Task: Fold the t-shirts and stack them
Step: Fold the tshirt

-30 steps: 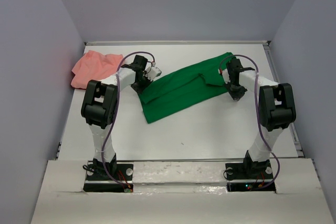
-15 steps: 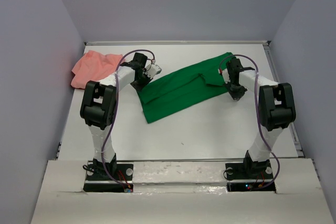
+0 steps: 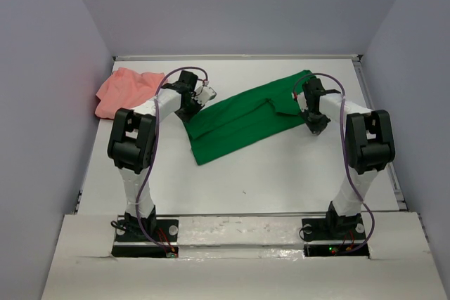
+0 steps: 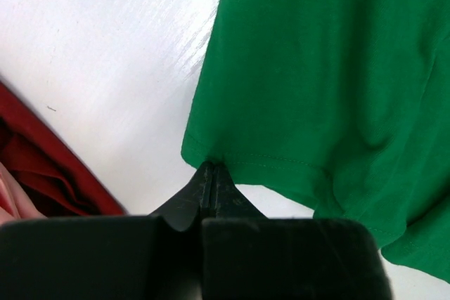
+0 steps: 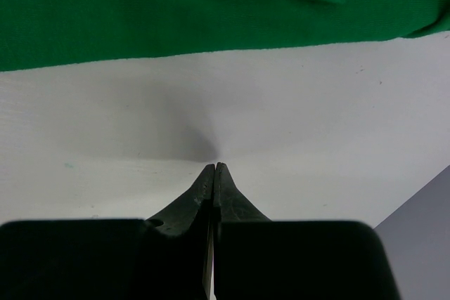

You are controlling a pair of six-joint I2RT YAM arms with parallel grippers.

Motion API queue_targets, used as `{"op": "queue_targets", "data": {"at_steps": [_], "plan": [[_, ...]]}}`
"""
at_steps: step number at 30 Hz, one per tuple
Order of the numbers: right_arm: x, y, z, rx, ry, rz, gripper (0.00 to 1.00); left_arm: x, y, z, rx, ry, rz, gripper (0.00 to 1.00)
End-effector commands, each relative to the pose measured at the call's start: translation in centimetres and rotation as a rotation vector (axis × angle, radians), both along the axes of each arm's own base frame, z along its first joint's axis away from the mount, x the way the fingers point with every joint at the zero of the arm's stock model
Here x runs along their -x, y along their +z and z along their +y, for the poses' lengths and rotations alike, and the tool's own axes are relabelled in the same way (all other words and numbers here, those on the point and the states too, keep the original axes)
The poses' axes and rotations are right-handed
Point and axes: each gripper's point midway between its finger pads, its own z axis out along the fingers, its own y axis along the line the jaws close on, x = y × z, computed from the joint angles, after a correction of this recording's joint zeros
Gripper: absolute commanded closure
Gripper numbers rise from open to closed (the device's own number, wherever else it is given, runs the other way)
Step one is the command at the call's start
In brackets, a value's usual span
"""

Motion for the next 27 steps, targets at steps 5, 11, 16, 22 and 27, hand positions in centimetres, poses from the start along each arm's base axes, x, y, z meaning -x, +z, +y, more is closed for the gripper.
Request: {"op": "queue_targets", "data": {"at_steps": [5, 11, 16, 22, 27], "plan": [[-1.1, 0.9, -0.3, 0.007, -0.007, -0.023, 1.0, -0.7, 2.5, -0.1, -0.002, -0.015, -0.058, 1.0], [-1.0, 0.7, -0.4, 0.011, -0.008, -0.016, 1.0, -1.3, 2.7, 0.4, -0.035, -0.003, -0.07, 1.0], [-1.1, 0.6, -0.4, 0.011, -0.008, -0.013, 1.0, -2.0, 3.2, 0.5, -0.044, 0.0, -0.094, 1.0], [-1.0, 0.4, -0.4, 0.014, -0.008, -0.007, 1.0, -2.6, 2.6, 1.2, -0.058, 0.016, -0.093, 1.0], [-0.9, 0.3, -0.5, 0.018, -0.007, -0.001, 1.0, -2.6, 1.8, 1.6, -0.076, 0.022, -0.082, 1.0]]}}
